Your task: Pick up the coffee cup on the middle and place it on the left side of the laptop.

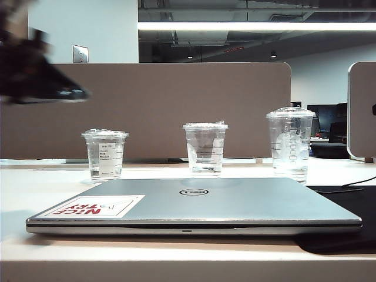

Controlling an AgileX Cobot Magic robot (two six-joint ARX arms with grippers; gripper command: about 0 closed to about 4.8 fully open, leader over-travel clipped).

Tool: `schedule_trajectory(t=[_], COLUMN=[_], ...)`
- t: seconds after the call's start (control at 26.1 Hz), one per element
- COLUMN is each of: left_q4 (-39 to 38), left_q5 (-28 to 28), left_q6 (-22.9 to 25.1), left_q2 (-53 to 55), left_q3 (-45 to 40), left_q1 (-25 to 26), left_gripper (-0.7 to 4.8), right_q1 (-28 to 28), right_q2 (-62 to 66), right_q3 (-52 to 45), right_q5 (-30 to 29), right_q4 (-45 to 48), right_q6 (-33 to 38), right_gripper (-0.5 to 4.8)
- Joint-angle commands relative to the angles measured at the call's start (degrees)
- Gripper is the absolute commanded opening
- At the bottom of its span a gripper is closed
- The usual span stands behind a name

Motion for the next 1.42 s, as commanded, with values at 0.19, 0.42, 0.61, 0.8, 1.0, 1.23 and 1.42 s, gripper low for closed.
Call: schedule_trajectory(t=[0.19, 0.42, 0.61, 0.8, 1.0, 1.23, 1.42], left_q4=[6.12, 5.90, 5.53, 2.38, 2.32, 3.06, 2.75], left_q5=[9.44, 10.86, 9.18, 0.92, -4.70, -1.77, -1.79], left_q6=[0.61, 0.61, 0.57, -0.74, -0.87, -2.19, -3.08], left_q2=[29.27, 46.01, 53.90, 59.30, 61.31, 63.14, 65.46], left_q3=[20.72, 35.69, 42.88, 48.61, 50.58, 53.31, 56.68], left_q1=[-0.02, -2.10, -4.85, -6.82, -7.19, -7.10, -7.08], left_gripper=[3.06, 4.79, 4.79, 4.79, 4.79, 4.79, 4.79], right_q1=[-0.02, -0.04, -0.02, -0.07, -0.07, -0.02, -0.02], right_q2=[-0.09, -0.15, -0.15, -0.13, -0.15, -0.15, -0.15], right_q3=[-0.24, -0.24, -0.24, -0.24, -0.24, -0.24, -0.24], right_q5=[0.02, 0.02, 0.02, 0.02, 0.02, 0.02, 0.02], right_q4=[0.81, 0.81, 0.81, 0.81, 0.81, 0.81, 0.81], right_q6=[-0.04, -0.04, -0.04, -0.04, -0.04, -0.04, -0.04], right_gripper=[-0.05, -0.05, -0.05, -0.05, -0.05, -0.05, -0.05])
